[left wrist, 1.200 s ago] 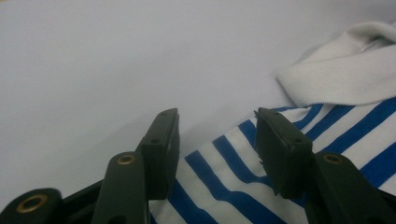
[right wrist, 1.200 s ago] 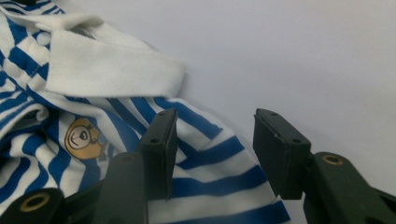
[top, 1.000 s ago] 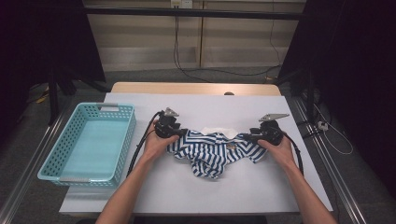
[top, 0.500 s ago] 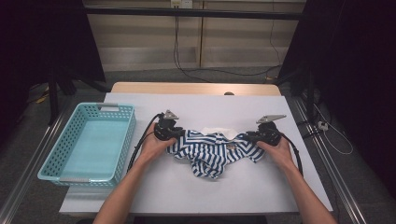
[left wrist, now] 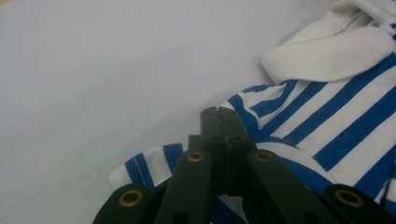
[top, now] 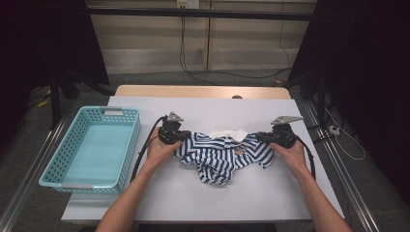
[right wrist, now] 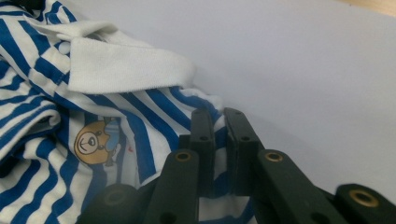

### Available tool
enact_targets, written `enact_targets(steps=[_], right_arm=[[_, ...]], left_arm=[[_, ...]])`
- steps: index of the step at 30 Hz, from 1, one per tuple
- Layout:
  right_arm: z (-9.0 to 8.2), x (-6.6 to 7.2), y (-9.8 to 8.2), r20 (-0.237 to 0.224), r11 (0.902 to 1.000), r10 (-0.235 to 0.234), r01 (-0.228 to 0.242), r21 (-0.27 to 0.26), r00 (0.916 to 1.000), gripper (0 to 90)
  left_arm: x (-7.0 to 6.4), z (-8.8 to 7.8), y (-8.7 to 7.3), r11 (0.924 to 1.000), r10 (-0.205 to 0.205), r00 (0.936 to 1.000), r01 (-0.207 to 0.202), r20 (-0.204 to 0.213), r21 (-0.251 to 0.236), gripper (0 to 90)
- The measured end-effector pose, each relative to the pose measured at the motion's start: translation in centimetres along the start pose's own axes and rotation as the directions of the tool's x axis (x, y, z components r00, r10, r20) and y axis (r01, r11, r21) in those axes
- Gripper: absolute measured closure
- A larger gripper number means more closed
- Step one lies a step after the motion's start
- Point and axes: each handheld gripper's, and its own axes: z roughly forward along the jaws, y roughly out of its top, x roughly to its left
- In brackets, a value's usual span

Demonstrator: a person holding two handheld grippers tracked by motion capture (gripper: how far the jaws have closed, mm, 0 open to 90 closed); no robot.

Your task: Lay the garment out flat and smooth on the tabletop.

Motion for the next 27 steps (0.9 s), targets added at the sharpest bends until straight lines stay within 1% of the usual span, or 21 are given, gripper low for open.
enact_targets(steps=[1, 2, 4, 5, 6, 7, 9, 11, 12, 14, 15, 16, 17, 19, 20, 22, 23, 24, 25, 26, 27], right_arm=[[-0.2, -0.1, 0.1, 0.002, 0.9999, -0.009, 0.009, -0.011, 1.0000, 83.8], [-0.4, -0.1, 0.2, 0.009, 0.9998, -0.006, 0.006, -0.019, 0.9999, 83.8], [-0.8, -0.3, 0.5, 0.021, 0.9994, 0.003, -0.002, -0.035, 0.9998, 83.9], [-1.0, -0.4, 0.7, 0.032, 0.9990, 0.003, -0.002, -0.045, 0.9995, 83.9], [-1.0, -0.4, 0.8, 0.037, 0.9985, 0.008, -0.006, -0.055, 0.9993, 84.1], [-1.1, -0.4, 0.9, 0.048, 0.9981, 0.007, -0.004, -0.062, 0.9988, 84.2], [-1.2, -0.4, 1.3, 0.064, 0.9962, 0.018, -0.012, -0.086, 0.9978, 84.2], [-1.3, -0.4, 1.7, 0.071, 0.9951, 0.019, -0.012, -0.098, 0.9973, 84.3], [-1.4, -0.3, 1.9, 0.072, 0.9954, 0.016, -0.009, -0.095, 0.9973, 84.3], [-1.3, -0.3, 2.2, 0.079, 0.9954, 0.002, 0.005, -0.095, 0.9968, 84.2], [-1.3, -0.3, 2.3, 0.075, 0.9952, 0.003, 0.004, -0.097, 0.9972, 84.1], [-1.4, -0.3, 2.5, 0.069, 0.9944, 0.007, 0.000, -0.106, 0.9976, 84.1], [-1.4, -0.2, 2.6, 0.066, 0.9941, 0.010, -0.003, -0.108, 0.9977, 84.1], [-1.4, -0.2, 2.9, 0.051, 0.9932, 0.005, 0.001, -0.117, 0.9987, 84.1], [-1.4, -0.1, 3.1, 0.054, 0.9928, 0.004, 0.003, -0.120, 0.9986, 84.1], [-1.3, 0.0, 3.4, 0.053, 0.9919, 0.004, 0.003, -0.127, 0.9986, 84.0], [-1.3, 0.0, 3.5, 0.053, 0.9919, 0.007, 0.000, -0.127, 0.9986, 83.9], [-1.2, -0.1, 3.7, 0.058, 0.9913, 0.006, 0.002, -0.131, 0.9983, 83.8], [-1.1, -0.1, 3.9, 0.061, 0.9913, 0.009, -0.001, -0.131, 0.9981, 83.7], [-1.1, -0.1, 4.0, 0.064, 0.9910, 0.013, -0.005, -0.133, 0.9979, 83.6], [-1.1, -0.1, 4.1, 0.065, 0.9914, 0.010, -0.001, -0.131, 0.9979, 83.5]], left_arm=[[0.1, -0.3, 0.1, 0.9997, 0.025, 0.9997, -0.024, -0.007, 0.004, 90.0], [-0.1, -0.4, 0.2, 0.9999, 0.004, 0.9999, -0.004, -0.010, -0.014, 90.0], [0.0, -0.9, 0.5, 0.9994, 0.017, 0.9996, -0.018, -0.021, -0.029, 90.0], [-0.1, -1.0, 0.5, 0.9987, -0.010, 0.9999, 0.010, -0.010, -0.049, 90.0], [0.0, -1.3, 0.8, 0.9987, 0.002, 0.9999, -0.003, -0.015, -0.051, 90.0], [-0.1, -1.5, 0.9, 0.9970, 0.001, 0.9998, -0.002, -0.019, -0.078, 90.0], [-0.1, -1.9, 1.3, 0.9959, 0.015, 0.9985, -0.019, -0.053, -0.089, 90.0], [-0.3, -1.9, 1.4, 0.9954, 0.037, 0.9944, -0.046, -0.099, -0.084, 90.0], [-0.3, -1.9, 1.5, 0.9955, 0.039, 0.9945, -0.047, -0.097, -0.082, 90.0], [-0.1, -2.1, 1.5, 0.9954, 0.024, 0.9950, -0.032, -0.097, -0.090, 90.0], [-0.1, -2.0, 1.5, 0.9924, -0.007, 0.9957, -0.004, -0.092, -0.123, 90.0], [0.3, -2.2, 1.5, 0.9939, 0.010, 0.9958, -0.020, -0.091, -0.108, 90.0], [0.5, -2.3, 1.6, 0.9931, -0.001, 0.9945, -0.011, -0.105, -0.116, 90.0], [0.8, -2.4, 1.7, 0.9921, -0.007, 0.9943, -0.007, -0.107, -0.125, 90.0], [0.7, -2.3, 1.8, 0.9868, -0.040, 0.9931, 0.022, -0.110, -0.161, 90.0], [1.1, -2.7, 2.1, 0.9886, -0.021, 0.9929, 0.004, -0.117, -0.151, 90.0], [1.2, -2.7, 2.3, 0.9863, -0.033, 0.9929, 0.014, -0.114, -0.165, 90.0], [1.5, -2.8, 2.5, 0.9867, -0.023, 0.9929, 0.004, -0.117, -0.163, 90.0], [1.4, -2.7, 2.6, 0.9822, -0.052, 0.9916, 0.030, -0.118, -0.185, 90.0], [1.5, -2.7, 2.8, 0.9813, -0.051, 0.9916, 0.027, -0.119, -0.191, 90.0], [1.6, -2.7, 3.1, 0.9759, -0.070, 0.9906, 0.044, -0.118, -0.214, 90.0]])
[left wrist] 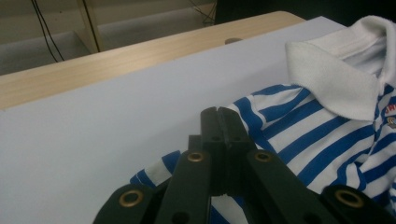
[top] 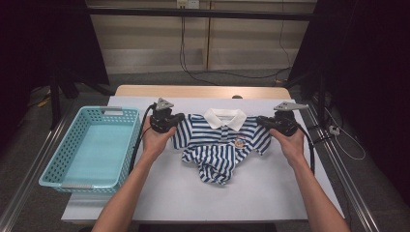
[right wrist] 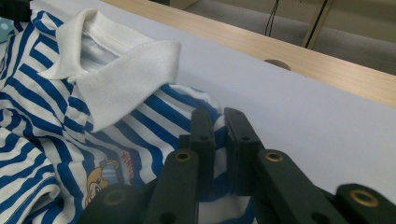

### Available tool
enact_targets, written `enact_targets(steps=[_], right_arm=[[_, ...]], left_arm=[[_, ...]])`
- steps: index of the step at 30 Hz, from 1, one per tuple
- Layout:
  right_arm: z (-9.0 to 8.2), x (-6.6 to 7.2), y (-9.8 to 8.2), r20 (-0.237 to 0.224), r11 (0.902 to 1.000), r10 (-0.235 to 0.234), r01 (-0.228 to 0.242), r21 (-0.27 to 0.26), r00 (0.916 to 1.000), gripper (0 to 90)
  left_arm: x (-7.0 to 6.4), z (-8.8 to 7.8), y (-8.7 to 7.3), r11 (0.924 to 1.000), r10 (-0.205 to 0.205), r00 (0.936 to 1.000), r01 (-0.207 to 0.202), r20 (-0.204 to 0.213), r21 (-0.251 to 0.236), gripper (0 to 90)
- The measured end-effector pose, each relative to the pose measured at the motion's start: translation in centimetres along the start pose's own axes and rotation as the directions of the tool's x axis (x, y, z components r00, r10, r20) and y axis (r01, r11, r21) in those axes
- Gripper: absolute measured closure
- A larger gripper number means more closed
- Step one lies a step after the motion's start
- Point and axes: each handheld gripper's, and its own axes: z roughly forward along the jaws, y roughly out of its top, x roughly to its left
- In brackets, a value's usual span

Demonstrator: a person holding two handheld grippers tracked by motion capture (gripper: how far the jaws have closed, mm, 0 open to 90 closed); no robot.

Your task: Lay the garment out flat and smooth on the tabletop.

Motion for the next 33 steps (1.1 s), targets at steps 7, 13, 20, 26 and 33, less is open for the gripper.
enact_targets(steps=[7, 13, 20, 26, 33], right_arm=[[0.6, 0.0, 1.1, 0.008, 1.0000, 0.001, -0.001, -0.007, 1.0000, 83.7], [1.0, -1.3, 2.6, 0.064, 1.0000, -0.002, 0.002, -0.004, 0.9979, 84.0], [2.2, -1.9, 3.4, 0.091, 0.9999, 0.004, -0.005, 0.015, 0.9959, 83.7], [4.3, -1.6, 2.7, 0.073, 0.9982, -0.007, 0.003, 0.060, 0.9973, 83.4], [5.3, -2.1, 2.4, 0.097, 0.9980, 0.014, -0.020, 0.059, 0.9952, 78.3]], left_arm=[[0.6, 0.0, 0.8, 0.9987, -0.043, 0.9990, 0.043, -0.011, -0.028, 90.0], [0.0, 0.2, 0.9, 0.9993, -0.032, 0.9995, 0.032, 0.007, -0.021, 90.0], [0.6, 0.7, 0.9, 0.9990, -0.045, 0.9989, 0.045, -0.014, -0.002, 90.0], [1.9, 2.0, 0.5, 0.9968, -0.070, 0.9967, 0.072, -0.041, 0.035, 90.0], [2.5, 3.2, 0.4, 0.9948, -0.090, 0.9948, 0.092, -0.047, 0.045, 90.0]])
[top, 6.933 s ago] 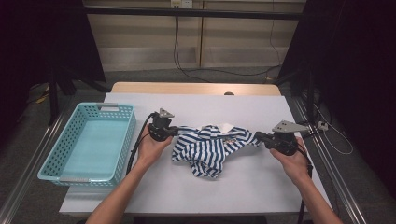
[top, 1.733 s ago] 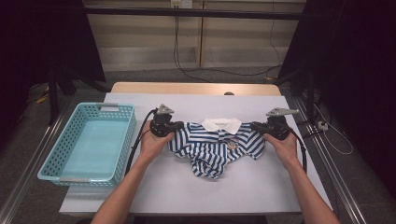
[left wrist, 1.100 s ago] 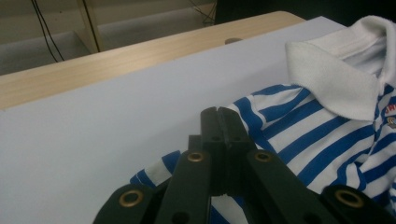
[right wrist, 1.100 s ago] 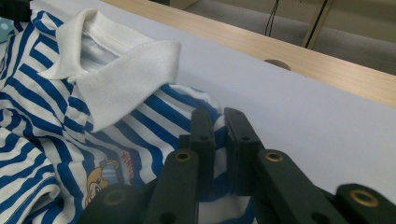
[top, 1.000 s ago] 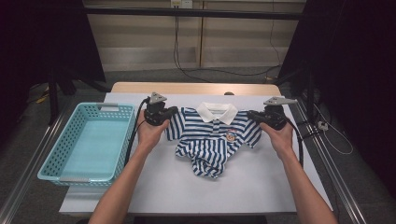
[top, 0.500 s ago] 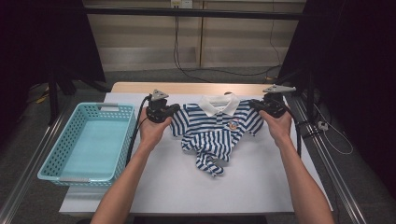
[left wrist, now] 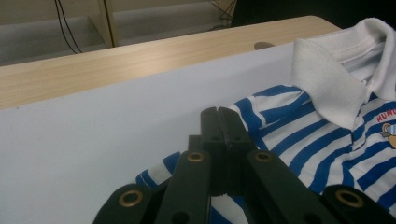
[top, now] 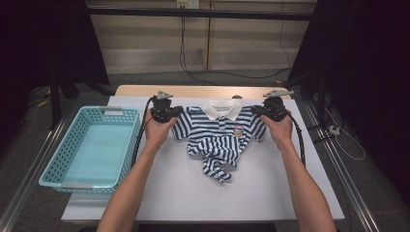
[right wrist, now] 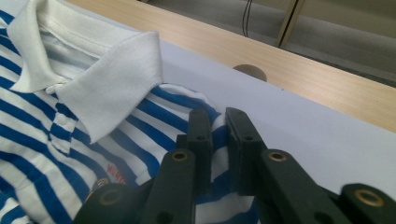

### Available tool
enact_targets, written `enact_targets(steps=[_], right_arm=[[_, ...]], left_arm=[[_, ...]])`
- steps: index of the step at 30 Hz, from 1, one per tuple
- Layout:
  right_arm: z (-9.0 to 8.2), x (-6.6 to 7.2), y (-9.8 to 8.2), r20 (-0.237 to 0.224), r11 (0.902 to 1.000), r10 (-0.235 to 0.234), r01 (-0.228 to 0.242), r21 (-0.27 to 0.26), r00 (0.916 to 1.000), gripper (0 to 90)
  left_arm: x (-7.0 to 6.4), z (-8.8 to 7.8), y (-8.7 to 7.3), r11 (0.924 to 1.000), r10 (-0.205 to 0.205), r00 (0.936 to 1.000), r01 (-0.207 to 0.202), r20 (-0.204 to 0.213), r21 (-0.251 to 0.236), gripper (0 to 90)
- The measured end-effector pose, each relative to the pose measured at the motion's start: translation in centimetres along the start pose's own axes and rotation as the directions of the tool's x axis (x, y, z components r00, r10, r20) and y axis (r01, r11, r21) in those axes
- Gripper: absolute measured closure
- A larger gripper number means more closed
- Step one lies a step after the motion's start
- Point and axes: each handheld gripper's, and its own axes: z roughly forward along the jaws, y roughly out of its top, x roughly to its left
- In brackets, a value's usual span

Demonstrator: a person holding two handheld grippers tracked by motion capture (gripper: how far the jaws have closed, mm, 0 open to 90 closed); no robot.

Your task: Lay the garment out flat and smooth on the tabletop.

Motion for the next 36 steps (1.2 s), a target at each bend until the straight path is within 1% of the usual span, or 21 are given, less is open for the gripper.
enact_targets(steps=[2, 3, 5, 6, 7, 8, 10, 11, 15, 16, 18, 23, 27, 28, 29, 30, 31, 33, 34, 35, 36], right_arm=[[0.4, -0.1, -0.3, 0.025, 1.0000, 0.008, -0.008, 0.000, 0.9997, 66.8], [0.5, -0.1, -0.5, 0.036, 0.9998, 0.022, -0.022, 0.004, 0.9991, 65.1], [0.3, -0.4, -0.7, 0.047, 0.9996, 0.028, -0.028, 0.005, 0.9985, 59.1], [0.1, -0.6, -0.8, 0.056, 0.9995, 0.031, -0.031, 0.001, 0.9980, 56.6], [-0.2, -0.9, -0.9, 0.064, 0.9995, 0.031, -0.031, -0.007, 0.9975, 56.3], [-0.4, -1.1, -1.1, 0.064, 0.9992, 0.040, -0.040, -0.007, 0.9972, 56.4], [-0.9, -1.5, -1.8, 0.064, 0.9990, 0.043, -0.043, 0.006, 0.9970, 56.9], [-1.2, -1.6, -2.2, 0.056, 0.9988, 0.044, -0.045, 0.019, 0.9974, 57.2], [-2.0, -1.4, -3.8, 0.040, 0.9981, 0.033, -0.035, 0.051, 0.9987, 57.9], [-2.2, -1.2, -4.1, 0.034, 0.9977, 0.031, -0.033, 0.058, 0.9989, 58.2], [-2.8, -0.8, -4.6, 0.021, 0.9981, 0.022, -0.023, 0.057, 0.9995, 58.5], [-4.5, 0.4, -5.1, -0.040, 0.9992, 0.006, -0.005, 0.039, 0.9992, 57.3], [-5.6, 2.0, -5.5, -0.074, 0.9993, -0.020, 0.022, 0.030, 0.9970, 49.5], [-5.8, 2.4, -5.6, -0.084, 0.9995, -0.015, 0.017, 0.026, 0.9963, 47.5], [-5.9, 2.7, -5.8, -0.102, 0.9996, -0.012, 0.015, 0.022, 0.9947, 47.1], [-6.0, 3.0, -5.9, -0.121, 0.9997, -0.010, 0.013, 0.023, 0.9927, 47.1], [-6.1, 3.5, -6.0, -0.141, 0.9996, -0.013, 0.017, 0.024, 0.9899, 47.1], [-6.1, 4.2, -6.2, -0.169, 0.9993, -0.027, 0.031, 0.020, 0.9853, 47.3], [-6.1, 4.5, -6.2, -0.183, 0.9995, -0.022, 0.026, 0.019, 0.9828, 48.1], [-6.0, 4.9, -6.3, -0.188, 0.9992, -0.028, 0.033, 0.024, 0.9818, 48.2], [-5.9, 5.3, -6.3, -0.193, 0.9983, -0.044, 0.051, 0.030, 0.9802, 48.2]], left_arm=[[0.4, 0.2, -0.3, 0.9996, 0.014, 0.9998, -0.013, -0.015, 0.027, 89.3], [0.5, 0.2, -0.5, 0.9988, 0.008, 0.9998, -0.007, -0.018, 0.047, 88.1], [0.8, 0.2, -0.7, 0.9988, -0.030, 0.9991, 0.031, -0.030, 0.037, 77.1], [1.2, -0.1, -0.6, 0.9980, 0.009, 0.9996, -0.007, -0.028, 0.063, 70.9], [1.0, -0.1, -0.6, 0.9991, -0.020, 0.9996, 0.021, -0.022, 0.038, 70.3], [1.0, -0.2, -0.6, 0.9988, -0.005, 0.9997, 0.006, -0.025, 0.049, 68.6], [0.8, -0.6, -0.8, 0.9989, -0.018, 0.9998, 0.019, -0.013, 0.043, 66.6], [0.8, -0.8, -1.0, 0.9986, 0.002, 0.9999, -0.002, -0.010, 0.053, 66.5], [0.3, -1.4, -2.0, 0.9981, 0.009, 1.0000, -0.009, 0.003, 0.061, 64.1], [0.4, -1.6, -2.3, 0.9971, 0.027, 0.9996, -0.027, 0.008, 0.071, 63.4], [0.1, -1.9, -3.0, 0.9975, 0.007, 0.9998, -0.008, 0.018, 0.070, 61.8], [-0.9, -2.8, -3.7, 0.9969, 0.022, 0.9992, -0.024, 0.033, 0.075, 54.0], [-2.4, -3.7, -3.7, 0.9957, 0.055, 0.9967, -0.059, 0.060, 0.071, 43.5], [-2.9, -3.9, -3.7, 0.9962, 0.045, 0.9964, -0.050, 0.071, 0.071, 40.5], [-3.3, -4.1, -3.6, 0.9956, 0.063, 0.9957, -0.067, 0.068, 0.065, 37.0], [-3.5, -4.7, -3.5, 0.9867, 0.127, 0.9892, -0.134, 0.072, 0.092, 32.6], [-4.0, -4.9, -3.6, 0.9883, 0.120, 0.9902, -0.126, 0.071, 0.086, 27.6], [-4.7, -5.5, -3.8, 0.9851, 0.148, 0.9857, -0.154, 0.080, 0.076, 20.7], [-5.1, -5.8, -3.9, 0.9851, 0.151, 0.9854, -0.157, 0.078, 0.070, 18.3], [-5.4, -6.1, -4.1, 0.9878, 0.141, 0.9860, -0.146, 0.088, 0.053, 14.5], [-5.5, -6.4, -4.3, 0.9839, 0.165, 0.9807, -0.171, 0.106, 0.053, 12.4]])
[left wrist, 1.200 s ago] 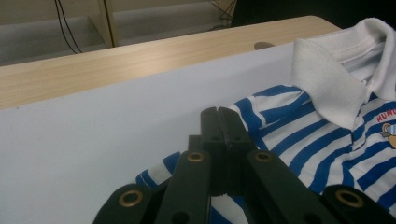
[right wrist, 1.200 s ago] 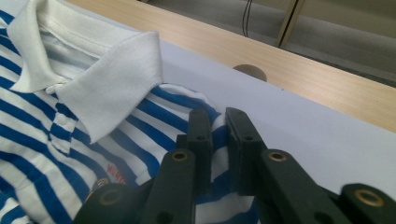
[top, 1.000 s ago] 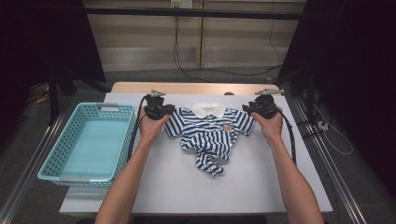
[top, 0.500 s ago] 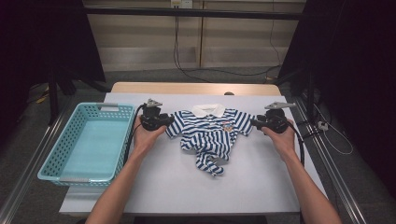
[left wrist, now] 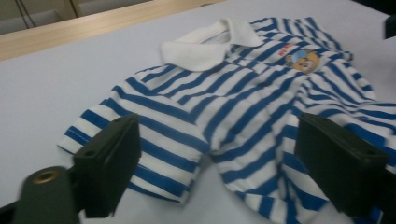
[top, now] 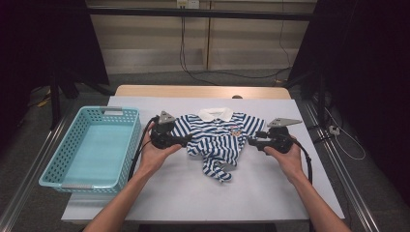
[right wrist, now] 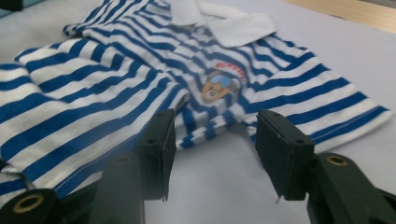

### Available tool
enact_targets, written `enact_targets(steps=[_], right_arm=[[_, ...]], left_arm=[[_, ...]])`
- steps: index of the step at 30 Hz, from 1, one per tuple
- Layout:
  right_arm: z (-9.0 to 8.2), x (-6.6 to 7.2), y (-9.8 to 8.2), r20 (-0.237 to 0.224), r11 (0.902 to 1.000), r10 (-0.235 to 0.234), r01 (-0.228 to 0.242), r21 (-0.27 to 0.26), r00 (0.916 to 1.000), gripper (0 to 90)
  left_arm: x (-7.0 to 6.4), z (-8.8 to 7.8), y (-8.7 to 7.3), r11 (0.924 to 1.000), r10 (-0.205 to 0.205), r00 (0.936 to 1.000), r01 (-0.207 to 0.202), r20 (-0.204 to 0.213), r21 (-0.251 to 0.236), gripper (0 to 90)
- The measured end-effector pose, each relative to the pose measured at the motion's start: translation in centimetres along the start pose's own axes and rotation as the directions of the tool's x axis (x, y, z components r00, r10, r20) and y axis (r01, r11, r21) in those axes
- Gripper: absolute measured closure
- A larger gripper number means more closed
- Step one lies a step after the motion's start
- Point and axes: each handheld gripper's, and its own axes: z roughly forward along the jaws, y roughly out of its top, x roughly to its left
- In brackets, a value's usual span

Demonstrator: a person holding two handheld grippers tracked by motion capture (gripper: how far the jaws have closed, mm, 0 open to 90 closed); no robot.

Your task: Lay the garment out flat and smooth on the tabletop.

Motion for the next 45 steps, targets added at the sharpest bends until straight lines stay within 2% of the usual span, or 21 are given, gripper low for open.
enact_targets(steps=[1, 3, 4, 6, 8, 10, 11, 12, 13, 14, 16, 17, 19, 21, 26, 30, 35, 36, 37, 41, 45], right_arm=[[0.2, 0.3, 0.0, -0.004, 0.9999, -0.008, 0.008, 0.010, 1.0000, 48.2], [0.5, 0.8, 0.0, -0.022, 0.9998, -0.012, 0.012, 0.015, 0.9997, 48.2], [0.7, 1.1, 0.2, -0.026, 0.9996, -0.022, 0.022, 0.017, 0.9994, 48.2], [0.9, 1.5, 0.6, -0.034, 0.9995, -0.016, 0.017, 0.025, 0.9993, 47.5], [1.3, 1.8, 1.1, -0.037, 0.9988, -0.028, 0.029, 0.038, 0.9989, 41.4], [1.8, 1.9, 1.3, -0.035, 0.9988, -0.027, 0.028, 0.041, 0.9990, 37.4], [2.2, 2.0, 1.4, -0.050, 0.9993, -0.024, 0.025, 0.029, 0.9985, 34.5], [2.6, 1.9, 1.3, -0.059, 0.9995, -0.019, 0.021, 0.024, 0.9981, 33.4], [3.1, 2.0, 1.3, -0.060, 0.9995, -0.018, 0.019, 0.026, 0.9980, 33.6], [3.4, 2.1, 1.2, -0.067, 0.9992, -0.020, 0.022, 0.034, 0.9976, 35.2], [4.0, 2.2, 1.0, -0.057, 0.9973, -0.045, 0.048, 0.056, 0.9974, 39.0], [4.2, 2.2, 0.8, -0.053, 0.9974, -0.039, 0.042, 0.059, 0.9978, 41.0], [4.5, 2.2, 0.6, -0.052, 0.9965, -0.044, 0.047, 0.070, 0.9977, 44.7], [4.9, 2.3, 0.4, -0.044, 0.9951, -0.051, 0.055, 0.082, 0.9977, 47.4], [5.7, 3.0, -0.1, -0.048, 0.9905, -0.079, 0.084, 0.108, 0.9957, 57.7], [5.7, 3.4, 0.0, -0.043, 0.9898, -0.105, 0.109, 0.092, 0.9935, 71.5], [5.3, 3.4, 0.1, -0.041, 0.9925, -0.100, 0.102, 0.066, 0.9942, 82.9], [5.1, 3.3, 0.2, -0.045, 0.9929, -0.103, 0.105, 0.056, 0.9937, 85.7], [4.9, 3.2, 0.3, -0.049, 0.9936, -0.099, 0.102, 0.049, 0.9938, 88.5], [4.1, 3.3, 0.7, -0.053, 0.9955, -0.093, 0.094, 0.014, 0.9942, 90.0], [3.1, 3.6, 1.3, -0.061, 0.9954, -0.092, 0.090, -0.030, 0.9939, 90.0]], left_arm=[[-0.2, -0.3, -0.2, 0.9998, 0.022, 0.9997, -0.022, 0.012, 0.002, 12.0], [-0.8, -0.5, -0.6, 0.9990, -0.031, 0.9992, 0.032, 0.026, -0.031, 8.2], [-0.8, -0.8, -0.8, 0.9997, -0.003, 0.9992, 0.004, 0.039, -0.023, 5.4], [-1.0, -1.2, -1.1, 0.9983, -0.009, 0.9982, 0.013, 0.059, -0.057, 4.7], [-1.2, -1.4, -1.4, 0.9971, -0.017, 0.9968, 0.023, 0.078, -0.072, 4.1], [-1.2, -1.2, -1.6, 0.9973, 0.007, 0.9952, 0.000, 0.098, -0.073, 4.1], [-1.0, -1.1, -1.7, 0.9983, 0.011, 0.9942, -0.005, 0.107, -0.059, 4.1], [-1.0, -0.9, -1.9, 0.9989, -0.001, 0.9932, 0.006, 0.116, -0.047, 4.1], [-1.0, -0.7, -2.2, 0.9993, 0.002, 0.9942, 0.002, 0.107, -0.037, 4.1], [-1.1, -0.7, -2.3, 0.9993, 0.004, 0.9950, 0.000, 0.100, -0.037, 4.1], [-1.1, -0.7, -2.6, 0.9986, 0.048, 0.9952, -0.045, 0.086, -0.029, 4.2], [-1.1, -0.7, -2.8, 0.9986, 0.035, 0.9960, -0.031, 0.083, -0.042, 4.2], [-0.9, -0.8, -3.0, 0.9983, 0.045, 0.9961, -0.042, 0.076, -0.040, 4.2], [-0.8, -0.8, -3.3, 0.9984, 0.023, 0.9972, -0.020, 0.071, -0.053, 4.2], [-1.1, -0.6, -3.6, 0.9985, 0.038, 0.9959, -0.035, 0.083, -0.041, 4.3], [-1.6, -0.5, -3.5, 0.9981, 0.044, 0.9943, -0.040, 0.098, -0.047, 5.6], [-1.8, -0.4, -3.6, 0.9985, 0.036, 0.9936, -0.032, 0.107, -0.044, 5.6], [-1.6, -0.4, -3.6, 0.9985, 0.047, 0.9931, -0.043, 0.107, -0.033, 5.6], [-1.7, -0.3, -3.6, 0.9988, 0.037, 0.9933, -0.034, 0.109, -0.035, 5.6], [-1.5, -0.3, -3.6, 0.9991, 0.037, 0.9936, -0.034, 0.107, -0.024, 5.5], [-1.3, -0.5, -3.4, 0.9983, 0.038, 0.9958, -0.034, 0.084, -0.048, 5.6]])
